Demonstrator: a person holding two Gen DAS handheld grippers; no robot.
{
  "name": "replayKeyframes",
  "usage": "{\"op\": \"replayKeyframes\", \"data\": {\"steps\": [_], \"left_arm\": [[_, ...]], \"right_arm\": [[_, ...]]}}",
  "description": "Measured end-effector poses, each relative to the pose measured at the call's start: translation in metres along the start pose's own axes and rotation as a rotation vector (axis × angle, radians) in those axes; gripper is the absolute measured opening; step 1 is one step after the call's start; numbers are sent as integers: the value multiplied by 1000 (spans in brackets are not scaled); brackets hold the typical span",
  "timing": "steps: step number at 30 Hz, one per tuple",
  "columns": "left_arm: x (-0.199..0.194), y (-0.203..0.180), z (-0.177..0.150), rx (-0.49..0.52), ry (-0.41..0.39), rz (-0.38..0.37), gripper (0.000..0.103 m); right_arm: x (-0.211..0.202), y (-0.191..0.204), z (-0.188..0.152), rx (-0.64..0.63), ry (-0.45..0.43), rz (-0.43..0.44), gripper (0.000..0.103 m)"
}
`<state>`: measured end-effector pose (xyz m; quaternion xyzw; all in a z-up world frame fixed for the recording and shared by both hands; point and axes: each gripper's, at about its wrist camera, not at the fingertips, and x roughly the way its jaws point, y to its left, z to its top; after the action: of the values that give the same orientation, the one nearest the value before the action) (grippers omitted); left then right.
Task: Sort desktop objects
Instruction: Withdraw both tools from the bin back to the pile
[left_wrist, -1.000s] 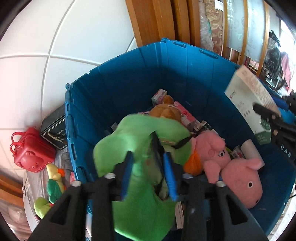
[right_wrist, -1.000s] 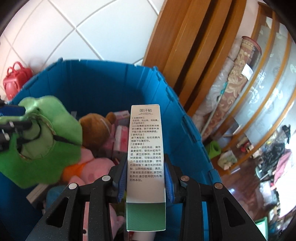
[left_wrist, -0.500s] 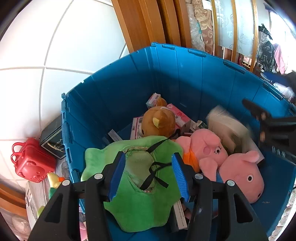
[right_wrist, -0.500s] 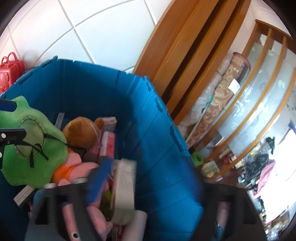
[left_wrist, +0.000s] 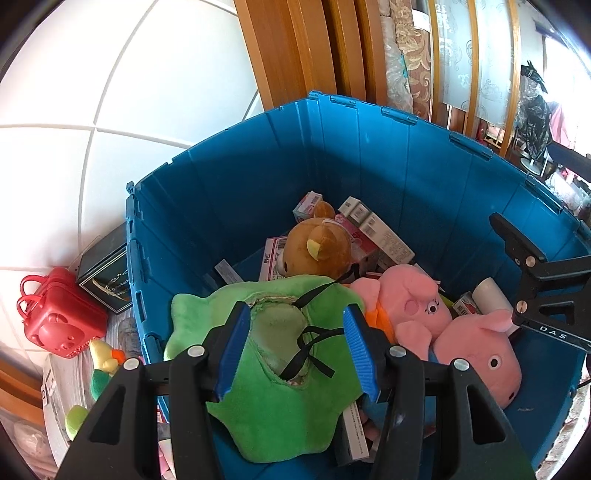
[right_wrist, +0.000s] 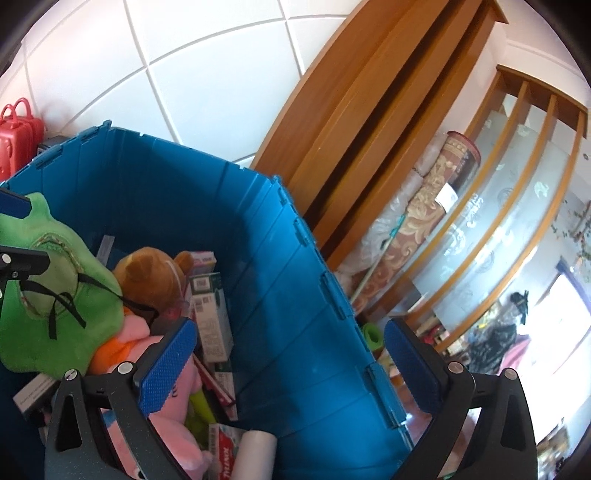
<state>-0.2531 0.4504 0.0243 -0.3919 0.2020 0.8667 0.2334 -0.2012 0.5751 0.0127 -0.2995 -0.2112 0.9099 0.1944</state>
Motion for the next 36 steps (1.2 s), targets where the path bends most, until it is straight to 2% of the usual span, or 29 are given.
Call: {"op": "replayKeyframes", "data": {"steps": [11,17,19,20,22,24,26,27,31,33,36], "left_arm": [[-6,1,-1,-12,-41,16,52],[-39,24,-14,-84,-150,-118,52],[-65,38,-26,-124,-224,-139,52],[-81,46,-36,-148,-273,-128,52],[-106,59,-53,-187,-351,-98,60],[-129,76,-77,-255,-436,-45,88],[-139,89,-97,-308,-482,-3,96],[-142,99,-111,-334,-496,25,96],[-137,127,-152,-388,-458,105,96],[-131,144,-173,-413,-402,135,96],[-129,170,-211,-465,-380,180,96]], "right_arm": [[-6,4,-2,-22,-42,-36,103],[-12,-4,-4,21,-81,-38,103],[-15,-6,-5,33,-102,-20,103],[-18,-9,-6,48,-119,-18,103],[-24,-15,-9,88,-145,6,103],[-29,-21,-10,156,-130,75,103],[-45,-22,-10,221,-136,174,103],[-59,-19,-8,240,-166,207,103],[-126,11,1,240,-318,252,103],[-162,33,8,229,-397,310,103],[-198,64,22,208,-468,386,103]]}}
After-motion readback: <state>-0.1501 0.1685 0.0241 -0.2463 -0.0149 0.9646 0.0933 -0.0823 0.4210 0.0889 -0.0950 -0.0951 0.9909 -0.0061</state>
